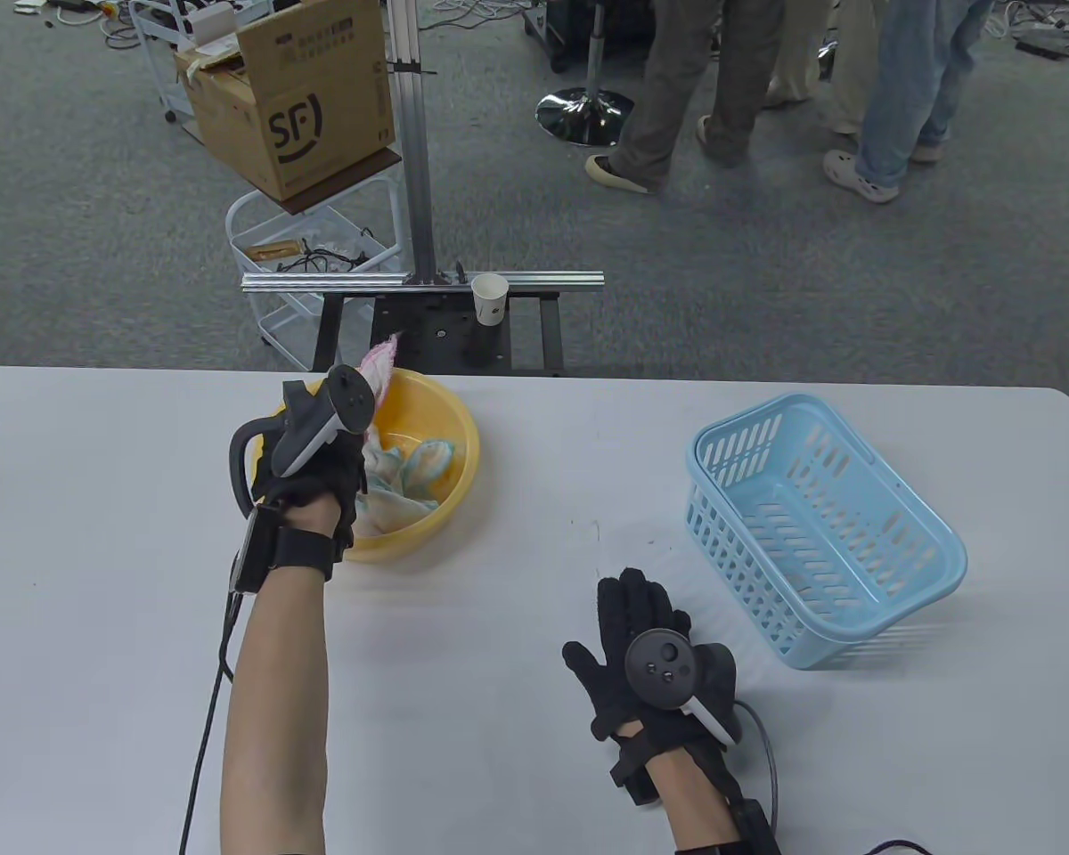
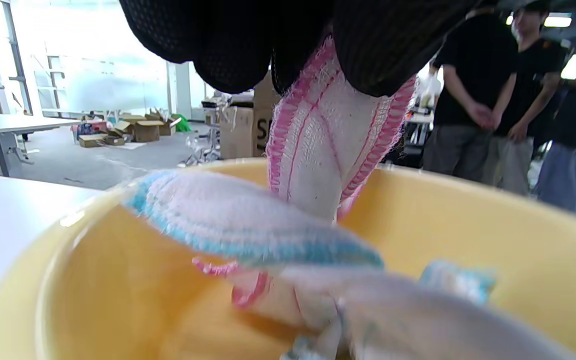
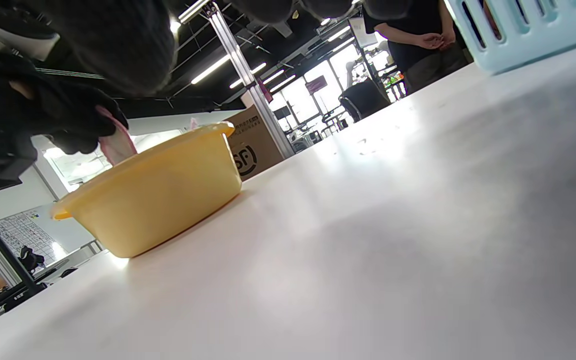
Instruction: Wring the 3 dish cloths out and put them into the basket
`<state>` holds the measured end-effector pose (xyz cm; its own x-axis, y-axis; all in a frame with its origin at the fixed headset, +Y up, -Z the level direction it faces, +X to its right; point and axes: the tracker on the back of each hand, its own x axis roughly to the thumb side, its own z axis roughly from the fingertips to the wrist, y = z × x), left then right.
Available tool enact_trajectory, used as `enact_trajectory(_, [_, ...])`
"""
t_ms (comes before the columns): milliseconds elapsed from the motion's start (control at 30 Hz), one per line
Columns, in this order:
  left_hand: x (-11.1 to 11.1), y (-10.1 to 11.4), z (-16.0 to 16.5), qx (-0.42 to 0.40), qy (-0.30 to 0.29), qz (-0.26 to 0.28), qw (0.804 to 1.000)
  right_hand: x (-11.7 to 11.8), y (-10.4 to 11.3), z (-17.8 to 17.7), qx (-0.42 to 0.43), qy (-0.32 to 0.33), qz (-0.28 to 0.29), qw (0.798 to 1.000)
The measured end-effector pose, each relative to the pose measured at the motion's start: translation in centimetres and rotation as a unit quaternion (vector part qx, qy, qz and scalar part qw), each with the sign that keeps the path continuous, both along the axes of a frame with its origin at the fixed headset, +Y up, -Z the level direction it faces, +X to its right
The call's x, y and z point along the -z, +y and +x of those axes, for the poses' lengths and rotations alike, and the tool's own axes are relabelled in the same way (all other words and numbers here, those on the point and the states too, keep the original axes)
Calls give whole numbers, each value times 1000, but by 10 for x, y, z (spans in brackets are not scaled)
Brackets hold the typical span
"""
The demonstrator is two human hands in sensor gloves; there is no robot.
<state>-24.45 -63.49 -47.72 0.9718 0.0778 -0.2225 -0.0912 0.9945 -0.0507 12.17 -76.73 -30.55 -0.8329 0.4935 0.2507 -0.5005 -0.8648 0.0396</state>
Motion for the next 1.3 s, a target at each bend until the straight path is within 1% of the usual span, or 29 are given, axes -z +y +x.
enact_trajectory(167, [-17, 33, -3, -25, -10, 49, 998, 0, -1, 0, 0, 1, 0, 1000])
enact_trajectory(300, [-35, 67, -2, -37, -26, 100, 994, -1, -1, -2, -2, 4, -2, 1000])
enact_trajectory(467, [-60, 106, 2, -60, -44, 147, 986, -2, 0, -5, -3, 9, -1, 1000])
enact_trajectory(733, [-102, 152, 20, -56, -88, 201, 974, -4, 1, -11, -9, 22, 4, 1000])
enact_trajectory(833, [-122, 169, 29, -62, -105, 228, 966, -6, 4, -13, -7, 26, 12, 1000])
enact_trajectory(967, [-142, 184, 39, -61, -126, 248, 959, -7, 4, -16, -7, 34, 15, 999])
enact_trajectory(1067, [-156, 189, 46, -65, -143, 255, 954, -8, 4, -19, -6, 40, 17, 999])
enact_trajectory(1133, [-163, 188, 52, -63, -152, 259, 952, -8, 5, -20, -5, 45, 21, 999])
enact_trajectory(1300, [-178, 177, 68, -55, -178, 250, 950, -11, 10, -22, 5, 50, 46, 998])
